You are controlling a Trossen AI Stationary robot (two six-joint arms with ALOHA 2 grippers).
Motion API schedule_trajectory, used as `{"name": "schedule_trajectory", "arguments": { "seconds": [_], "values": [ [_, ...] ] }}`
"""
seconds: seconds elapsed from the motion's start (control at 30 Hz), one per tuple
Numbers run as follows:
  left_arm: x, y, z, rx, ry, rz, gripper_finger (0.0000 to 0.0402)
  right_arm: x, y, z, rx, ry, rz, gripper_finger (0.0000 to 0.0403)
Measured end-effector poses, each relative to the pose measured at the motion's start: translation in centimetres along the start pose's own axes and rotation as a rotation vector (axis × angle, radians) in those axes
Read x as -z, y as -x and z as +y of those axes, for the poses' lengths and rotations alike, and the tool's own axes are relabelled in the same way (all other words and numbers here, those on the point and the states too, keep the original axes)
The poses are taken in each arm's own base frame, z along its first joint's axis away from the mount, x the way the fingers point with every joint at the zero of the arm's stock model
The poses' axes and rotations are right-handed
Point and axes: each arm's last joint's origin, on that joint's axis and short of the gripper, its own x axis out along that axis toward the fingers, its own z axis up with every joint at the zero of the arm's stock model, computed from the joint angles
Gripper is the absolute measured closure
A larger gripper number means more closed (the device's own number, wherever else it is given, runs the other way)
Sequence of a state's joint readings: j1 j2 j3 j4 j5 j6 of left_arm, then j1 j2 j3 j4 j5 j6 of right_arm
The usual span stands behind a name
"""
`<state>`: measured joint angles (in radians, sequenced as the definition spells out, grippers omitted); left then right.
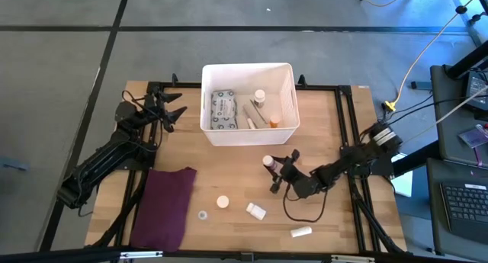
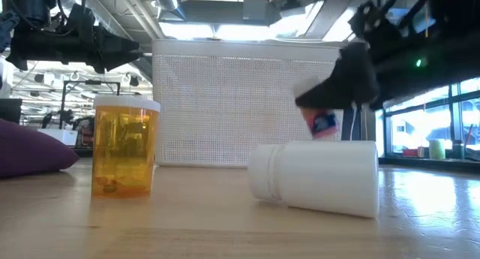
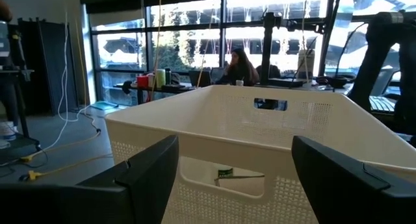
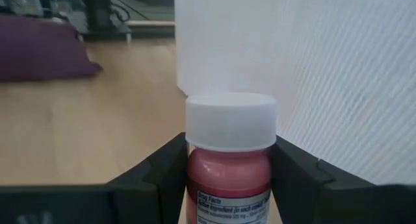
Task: Pick & place medical supplies in basket/bin
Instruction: Put the pink pill bottle into the white bin
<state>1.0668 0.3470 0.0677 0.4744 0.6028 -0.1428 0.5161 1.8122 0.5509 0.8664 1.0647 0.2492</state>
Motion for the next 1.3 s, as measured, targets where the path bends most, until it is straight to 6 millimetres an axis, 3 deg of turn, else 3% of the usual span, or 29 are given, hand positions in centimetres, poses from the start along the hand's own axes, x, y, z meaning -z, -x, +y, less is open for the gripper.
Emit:
{"name": "schedule_trajectory", "arguments": {
  "seconds": [0.63, 1.07, 1.3],
  "values": [
    [0.2, 0.0, 0.1, -0.015, -0.025, 0.016, 0.0111, 4.8, -3.3, 1.0, 0.129, -0.051, -0.018, 0.0220],
    [0.3, 0.0, 0.1, -0.015, -0.043, 0.024, 0.0111, 5.6, -4.0, 1.8, 0.122, -0.006, -0.003, 0.0220],
    [0.3, 0.0, 0.1, -0.015, -0.043, 0.023, 0.0111, 5.4, -3.9, 1.5, 0.221, -0.062, -0.039, 0.0220]
  ]
}}
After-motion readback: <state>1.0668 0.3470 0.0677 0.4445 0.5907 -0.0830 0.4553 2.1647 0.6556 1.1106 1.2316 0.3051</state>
